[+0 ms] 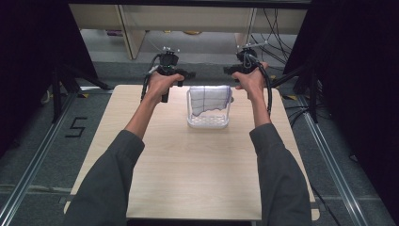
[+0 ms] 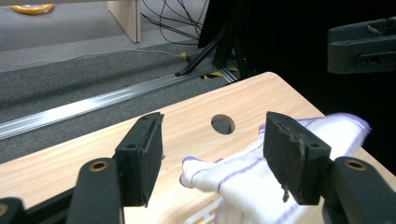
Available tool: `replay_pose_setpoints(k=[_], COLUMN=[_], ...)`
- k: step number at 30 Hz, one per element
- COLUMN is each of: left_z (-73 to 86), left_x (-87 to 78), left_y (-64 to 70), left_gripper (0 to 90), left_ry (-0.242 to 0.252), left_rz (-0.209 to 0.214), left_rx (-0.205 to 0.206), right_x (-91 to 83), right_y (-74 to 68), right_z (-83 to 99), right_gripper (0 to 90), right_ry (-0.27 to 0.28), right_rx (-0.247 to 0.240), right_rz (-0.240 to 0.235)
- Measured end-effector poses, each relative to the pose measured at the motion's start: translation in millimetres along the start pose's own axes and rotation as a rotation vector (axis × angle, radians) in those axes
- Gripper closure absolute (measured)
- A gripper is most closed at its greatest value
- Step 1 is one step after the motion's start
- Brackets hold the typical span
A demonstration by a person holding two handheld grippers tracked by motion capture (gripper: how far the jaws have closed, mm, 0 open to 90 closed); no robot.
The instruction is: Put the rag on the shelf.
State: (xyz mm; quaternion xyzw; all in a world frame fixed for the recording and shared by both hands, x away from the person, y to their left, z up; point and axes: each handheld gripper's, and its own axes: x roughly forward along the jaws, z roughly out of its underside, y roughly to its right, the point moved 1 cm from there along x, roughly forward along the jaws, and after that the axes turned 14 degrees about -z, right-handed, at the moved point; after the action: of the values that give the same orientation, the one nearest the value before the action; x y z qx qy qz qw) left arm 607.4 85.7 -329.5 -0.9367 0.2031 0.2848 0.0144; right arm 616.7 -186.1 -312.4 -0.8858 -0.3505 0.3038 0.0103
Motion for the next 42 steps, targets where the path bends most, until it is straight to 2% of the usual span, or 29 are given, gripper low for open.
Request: replay_pose_setpoints(k=[1,2,3,4,6,8,10,11,13,14,17,18,20,21,22,24,30,32,42], left_z=[1.1,3.5,6.1,8.2,13.9,19.0,24.0,27.1,31.0,33.3,39.9,41.7,45.6,47.8,50.5,54.7,72.2,79.2,108.4], left_x=[-3.4,-8.0,-11.6,-14.3,-21.0,-26.9,-31.5,-33.8,-36.3,-37.7,-42.3,-43.8,-47.2,-49.2,-50.9,-54.0,-64.2,-67.4,-84.7], left_y=[-0.6,-0.2,0.6,0.8,2.6,3.9,5.7,5.4,4.6,4.2,1.2,-0.1,-0.2,-1.5,-1.5,-2.1,-1.5,-0.8,6.7], left_gripper=[35.9,34.4,34.3,34.4,34.3,34.1,33.5,33.5,32.9,32.3,32.1,32.1,32.0,31.9,31.8,31.1,30.4,29.9,29.5], left_ry=[-0.011,-0.005,0.007,0.01,0.005,0.0,0.007,0.002,-0.005,0.002,0.011,0.008,0.019,0.02,0.019,0.006,-0.001,0.003,0.016], left_rz=[0.006,0.018,0.035,0.037,0.043,0.046,0.053,0.063,0.06,0.054,0.06,0.066,0.058,0.054,0.065,0.07,0.083,0.078,0.131], left_rx=[0.011,0.007,-0.008,-0.007,0.016,0.044,0.043,0.056,0.072,0.068,0.061,0.066,0.056,0.063,0.05,0.066,0.066,0.064,0.088], right_x=[-3.4,-6.5,-10.3,-14.1,-20.5,-27.4,-33.1,-34.2,-38.5,-39.9,-44.0,-45.3,-47.5,-48.3,-49.6,-50.8,-56.4,-58.6,-68.2], right_y=[0.3,1.6,2.0,1.3,2.1,-0.1,-2.8,-2.5,-5.2,-5.6,-11.9,-12.8,-17.6,-19.9,-23.0,-26.3,-38.3,-41.3,-58.1], right_z=[2.3,4.9,7.9,9.9,13.9,18.6,23.9,25.8,30.2,32.2,37.1,38.1,40.8,42.2,43.8,47.7,61.5,64.8,85.5], right_gripper=[55.0,55.0,54.9,54.8,54.5,53.9,53.0,52.7,52.0,51.7,49.1,47.6,45.8,44.5,42.6,41.5,39.0,38.9,38.4], right_ry=[-0.006,-0.013,-0.022,-0.021,-0.015,-0.011,-0.022,-0.024,-0.029,-0.023,-0.017,-0.021,-0.01,-0.012,-0.021,-0.011,-0.017,-0.023,-0.023], right_rx=[-0.001,-0.022,-0.027,-0.018,-0.032,-0.021,-0.024,-0.04,-0.038,-0.049,-0.043,-0.058,-0.062,-0.065,-0.057,-0.068,-0.07,-0.087,-0.133], right_rz=[-0.008,-0.008,-0.01,-0.014,-0.036,-0.052,-0.064,-0.07,-0.075,-0.081,-0.096,-0.105,-0.112,-0.113,-0.116,-0.121,-0.143,-0.142,-0.18])
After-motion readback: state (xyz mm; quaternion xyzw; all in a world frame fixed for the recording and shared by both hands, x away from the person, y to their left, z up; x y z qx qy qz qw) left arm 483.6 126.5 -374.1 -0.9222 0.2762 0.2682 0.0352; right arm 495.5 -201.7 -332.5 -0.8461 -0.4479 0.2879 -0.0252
